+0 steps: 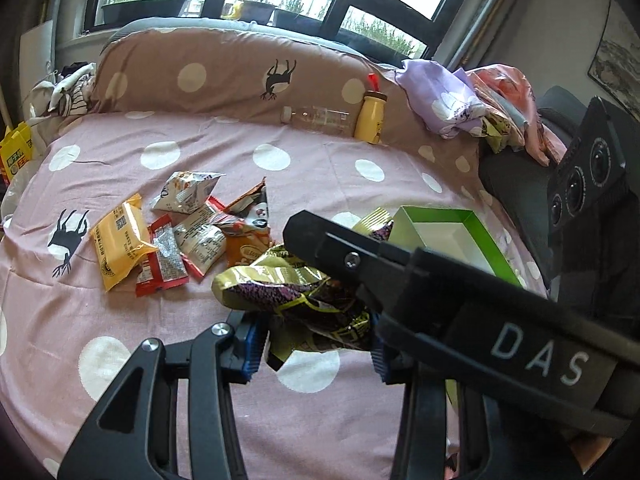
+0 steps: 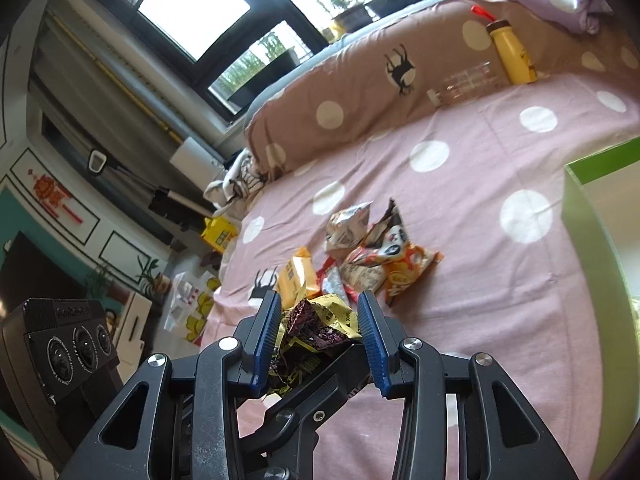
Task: Organize snacks
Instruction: 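Carry the black-gold bag into the green box and open the right gripper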
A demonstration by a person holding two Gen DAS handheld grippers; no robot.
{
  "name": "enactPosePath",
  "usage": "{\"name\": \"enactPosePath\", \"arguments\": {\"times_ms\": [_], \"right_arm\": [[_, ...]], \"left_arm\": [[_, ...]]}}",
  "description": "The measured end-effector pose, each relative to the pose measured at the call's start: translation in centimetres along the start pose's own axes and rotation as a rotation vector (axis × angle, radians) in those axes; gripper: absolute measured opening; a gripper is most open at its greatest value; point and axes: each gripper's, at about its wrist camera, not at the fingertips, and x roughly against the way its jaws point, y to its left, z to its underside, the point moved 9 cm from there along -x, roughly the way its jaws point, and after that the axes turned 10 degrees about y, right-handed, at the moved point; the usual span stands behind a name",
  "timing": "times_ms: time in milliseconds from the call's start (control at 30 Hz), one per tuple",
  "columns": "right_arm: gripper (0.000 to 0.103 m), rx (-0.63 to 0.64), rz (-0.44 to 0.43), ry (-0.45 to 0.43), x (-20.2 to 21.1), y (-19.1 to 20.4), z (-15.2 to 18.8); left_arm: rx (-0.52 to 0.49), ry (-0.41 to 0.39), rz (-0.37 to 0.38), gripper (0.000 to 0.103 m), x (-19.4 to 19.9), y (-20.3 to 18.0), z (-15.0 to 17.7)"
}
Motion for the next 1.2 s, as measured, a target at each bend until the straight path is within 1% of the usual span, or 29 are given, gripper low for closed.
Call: {"name": "enactPosePath", "arguments": {"times_ms": [133,200,300,400,467,600,733,867,1067,1200], "right_arm": [[0.044,-0.013,0.025,-0.049,2.4,-0.9,-0.5],[0.044,-0.025,0.028,-0.079,3.7,-1.6,-0.8],[0.044,-0.067,0.021,-0.142,6.1,-3.2,-1.4],[0.044,-0.108,0.022,-0.213,8.8,-5.1,-2.1],[0.044,-0.128,0.033,-0.253,10.2,-6.3,-2.5],[0.044,-0.201,0.083,-0.312,12.5,-9.4,-2.8],[0.044,-0.269,0.124,-0.324,13.3,-12.1,-2.6],[0.044,-0.318,0.173,-0.321,13.3,-14.3,-2.4],[0.044,-0.370,0.197,-0.282,12.7,-16.7,-1.5],[0.044,-0.387,0.225,-0.256,12.2,-17.6,-1.2]], "left_arm": [[-0.049,-0.008,0.023,0.042,0.2,-2.7,-0.4],[-0.090,-0.009,0.028,0.042,0.2,-4.4,-0.8],[-0.157,0.003,0.035,0.042,-0.3,-6.9,-1.5],[-0.252,0.018,0.053,0.042,-1.2,-10.1,-2.4],[-0.290,0.021,0.079,0.042,-1.9,-11.9,-2.6],[-0.315,0.051,0.153,0.042,-4.0,-14.3,-2.4],[-0.337,0.099,0.193,0.042,-6.2,-16.2,-1.9],[-0.344,0.138,0.226,0.043,-7.9,-17.1,-1.4],[-0.356,0.164,0.210,0.043,-9.8,-17.5,-0.5],[-0.341,0.191,0.239,0.043,-10.4,-17.3,-0.1]]}}
